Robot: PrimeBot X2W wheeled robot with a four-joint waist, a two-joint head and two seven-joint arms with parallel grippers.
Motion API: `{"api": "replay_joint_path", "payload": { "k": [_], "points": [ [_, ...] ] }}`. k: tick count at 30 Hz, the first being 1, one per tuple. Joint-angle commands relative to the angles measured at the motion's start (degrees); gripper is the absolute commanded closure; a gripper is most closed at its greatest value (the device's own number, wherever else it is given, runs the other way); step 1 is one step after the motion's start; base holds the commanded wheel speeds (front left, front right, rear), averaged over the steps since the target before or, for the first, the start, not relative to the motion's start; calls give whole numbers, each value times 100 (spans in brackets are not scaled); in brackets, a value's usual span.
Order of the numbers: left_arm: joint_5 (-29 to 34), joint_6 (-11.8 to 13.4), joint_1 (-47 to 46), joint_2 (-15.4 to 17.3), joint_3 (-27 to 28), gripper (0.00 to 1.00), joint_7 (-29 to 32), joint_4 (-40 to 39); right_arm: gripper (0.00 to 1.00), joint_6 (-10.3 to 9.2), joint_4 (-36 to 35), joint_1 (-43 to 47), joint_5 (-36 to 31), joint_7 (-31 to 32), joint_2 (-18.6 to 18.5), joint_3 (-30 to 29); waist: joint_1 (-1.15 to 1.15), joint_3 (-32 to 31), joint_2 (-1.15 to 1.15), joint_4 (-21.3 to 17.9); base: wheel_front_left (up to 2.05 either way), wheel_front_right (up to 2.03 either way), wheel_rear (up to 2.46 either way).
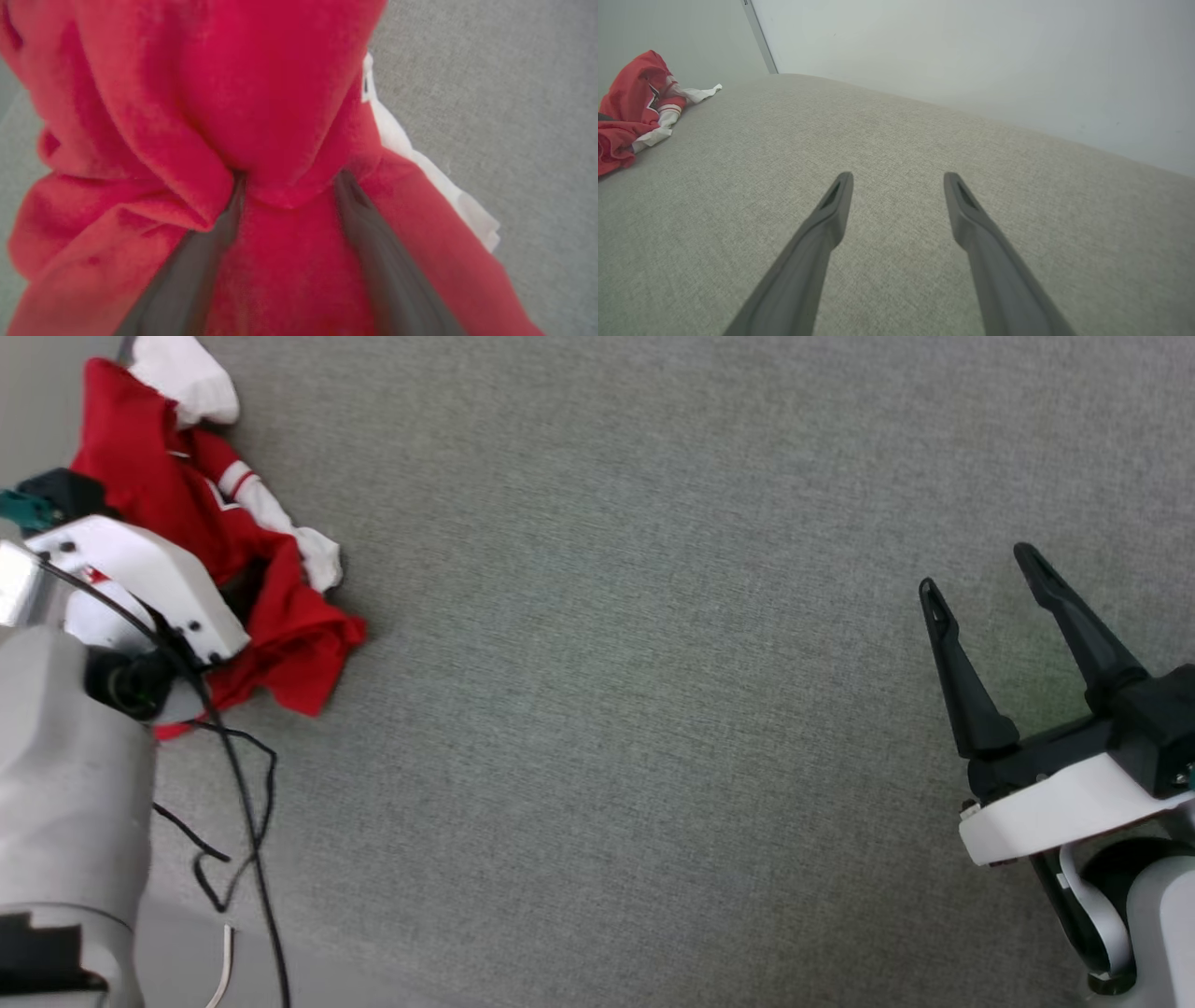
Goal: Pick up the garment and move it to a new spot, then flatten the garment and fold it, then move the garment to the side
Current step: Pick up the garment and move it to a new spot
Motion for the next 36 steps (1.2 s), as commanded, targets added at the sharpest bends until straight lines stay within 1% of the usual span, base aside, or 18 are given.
{"api": "replay_joint_path", "payload": {
  "k": [1, 3, 4, 5, 6, 8, 11, 13, 17, 22, 25, 27, 28, 29, 30, 31, 35, 36],
  "points": [
    [-30, 46, -3, -58, -22, 0, 254, 210, 0, -6, -29, -103, 25, -24, -24, 33, -1, 138, 0, -127, 0, 0, 0],
    [-90, 96, 8, -110, -52, 0, 596, 480, 0, -6, -13, -160, 40, -38, -45, 23, -1, 176, 0, -173, 0, 0, 0],
    [-123, 95, 11, -165, -59, 40, 759, 585, 0, -6, -11, -181, 40, -49, -50, 3, -1, 179, 0, -187, 0, 0, 0],
    [-135, 94, 1, -205, -76, 67, 832, 648, 0, -6, -8, -179, 44, -62, -47, -9, -1, 177, 0, -202, 0, 0, 0],
    [-144, 98, -10, -211, -79, 100, 814, 670, 0, -6, 2, -173, 47, -61, -42, -20, -1, 166, 0, -218, 0, 0, 0],
    [-135, 106, -8, -201, -87, 100, 738, 717, 0, -6, 38, -175, 65, -100, -13, -45, -1, 114, 0, -246, 0, 0, 0],
    [-57, 179, -39, -94, -72, 100, 315, 668, 0, -6, 114, -130, 80, -136, 43, -87, -1, -22, 0, -257, 0, 0, 0],
    [52, 260, -70, 11, -91, 100, -100, 595, 0, -6, 159, -86, 87, -182, 86, -127, -1, -156, 0, -246, 0, 0, 0],
    [194, 338, -94, 117, -102, 100, -995, 437, 0, -6, 293, 37, 114, -316, 213, -214, -1, -512, 0, -183, 0, 0, 0],
    [383, 288, 49, 116, -184, 100, -2056, 278, 0, -6, 496, 229, 144, -495, 456, -337, -1, -1119, 0, -112, 0, 0, 0],
    [540, 247, 191, 175, -286, 100, -2621, 173, 0, -6, 608, 361, 157, -587, 594, -408, -1, -1469, 0, -118, 0, 0, 0],
    [593, 246, 302, 150, -313, 100, -3001, 99, 0, -6, 669, 438, 161, -645, 676, -451, -1, -1689, 0, -144, 0, 0, 0],
    [647, 268, 350, 146, -340, 100, -3175, 63, 0, -6, 685, 490, 154, -662, 702, -486, -1, -1782, 0, -153, 0, 0, 0],
    [647, 268, 350, 146, -340, 100, -3175, 63, 0, -6, 685, 490, 154, -662, 702, -486, -1, -1782, 0, -153, 0, 0, 0],
    [699, 307, 480, 106, -370, 100, -3513, -10, 0, -6, 747, 596, 156, -722, 770, -564, -1, -2008, 0, -196, 0, 0, 0],
    [722, 324, 530, 102, -381, 100, -3636, -57, 0, -6, 756, 645, 153, -725, 800, -598, -1, -2081, 0, -226, 0, 0, 0],
    [750, 370, 785, 35, -405, 100, -3889, -289, 0, -6, 785, 842, 136, -752, 872, -698, -1, -2374, 0, -433, 0, 0, 0],
    [754, 364, 988, -40, -442, 100, -3950, -507, 0, -6, 764, 979, 87, -736, 898, -765, -1, -2506, 0, -648, 0, 0, 0]
  ]
}}
